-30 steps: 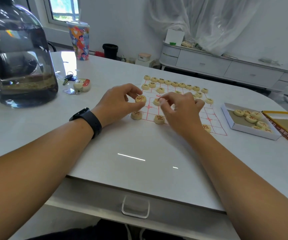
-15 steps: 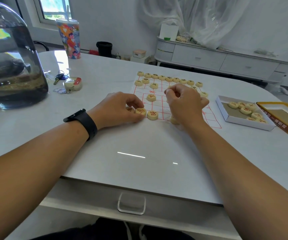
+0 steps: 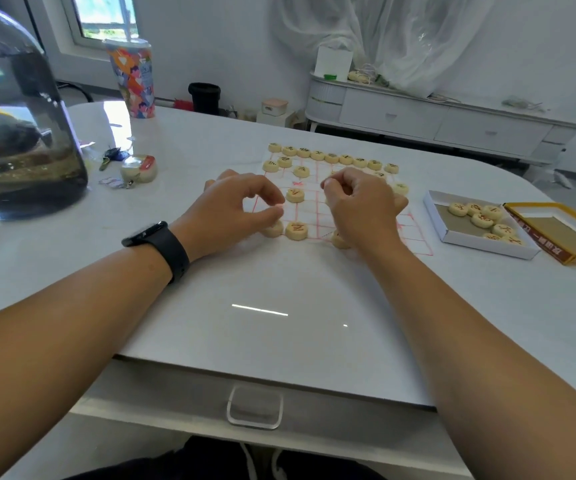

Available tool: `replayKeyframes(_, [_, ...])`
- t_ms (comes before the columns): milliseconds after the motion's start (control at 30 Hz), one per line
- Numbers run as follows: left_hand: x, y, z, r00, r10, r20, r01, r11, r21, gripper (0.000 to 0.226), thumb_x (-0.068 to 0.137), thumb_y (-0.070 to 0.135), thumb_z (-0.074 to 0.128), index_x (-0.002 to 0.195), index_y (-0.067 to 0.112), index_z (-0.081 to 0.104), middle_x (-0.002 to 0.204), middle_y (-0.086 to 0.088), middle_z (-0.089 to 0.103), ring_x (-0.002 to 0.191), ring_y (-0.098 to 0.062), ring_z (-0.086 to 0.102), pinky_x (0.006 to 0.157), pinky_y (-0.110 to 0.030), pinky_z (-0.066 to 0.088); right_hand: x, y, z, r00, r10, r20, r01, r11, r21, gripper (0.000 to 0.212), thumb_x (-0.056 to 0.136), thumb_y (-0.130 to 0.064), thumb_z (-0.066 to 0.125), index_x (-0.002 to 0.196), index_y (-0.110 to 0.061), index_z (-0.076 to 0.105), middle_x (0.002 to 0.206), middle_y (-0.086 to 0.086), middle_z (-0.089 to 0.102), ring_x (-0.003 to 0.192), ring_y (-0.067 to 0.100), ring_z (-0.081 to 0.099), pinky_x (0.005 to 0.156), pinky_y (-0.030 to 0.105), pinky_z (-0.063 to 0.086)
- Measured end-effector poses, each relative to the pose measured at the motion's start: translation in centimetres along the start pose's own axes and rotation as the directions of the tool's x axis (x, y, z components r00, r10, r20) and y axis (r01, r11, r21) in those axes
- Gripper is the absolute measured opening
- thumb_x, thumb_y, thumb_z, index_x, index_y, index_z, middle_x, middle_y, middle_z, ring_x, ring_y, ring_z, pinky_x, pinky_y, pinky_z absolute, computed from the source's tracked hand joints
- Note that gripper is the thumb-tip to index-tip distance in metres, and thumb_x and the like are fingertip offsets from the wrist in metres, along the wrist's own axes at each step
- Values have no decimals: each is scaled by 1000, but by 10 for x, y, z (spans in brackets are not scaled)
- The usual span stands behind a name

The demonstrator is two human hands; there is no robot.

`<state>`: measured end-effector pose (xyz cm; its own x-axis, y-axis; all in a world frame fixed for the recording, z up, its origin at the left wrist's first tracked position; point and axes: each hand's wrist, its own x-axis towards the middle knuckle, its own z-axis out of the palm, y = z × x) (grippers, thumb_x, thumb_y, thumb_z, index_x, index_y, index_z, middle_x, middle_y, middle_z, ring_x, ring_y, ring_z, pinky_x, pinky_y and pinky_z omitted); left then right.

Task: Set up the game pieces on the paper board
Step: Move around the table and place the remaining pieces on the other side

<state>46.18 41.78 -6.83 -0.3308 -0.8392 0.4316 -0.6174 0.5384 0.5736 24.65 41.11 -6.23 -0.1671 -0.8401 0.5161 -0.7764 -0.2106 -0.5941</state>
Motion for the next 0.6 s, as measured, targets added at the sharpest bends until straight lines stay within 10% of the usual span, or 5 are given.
replayKeyframes(600, [76,131,115,949,308,64,-312,949,55,7,95,33,63,94,32,71,88,19,68,92,-6,56,98,-40,37,27,158,-142,976,-174,-129,94,877,-472,23,96,-31,48,90,-29,70,85,-11,71,87,18,53,81,41,22])
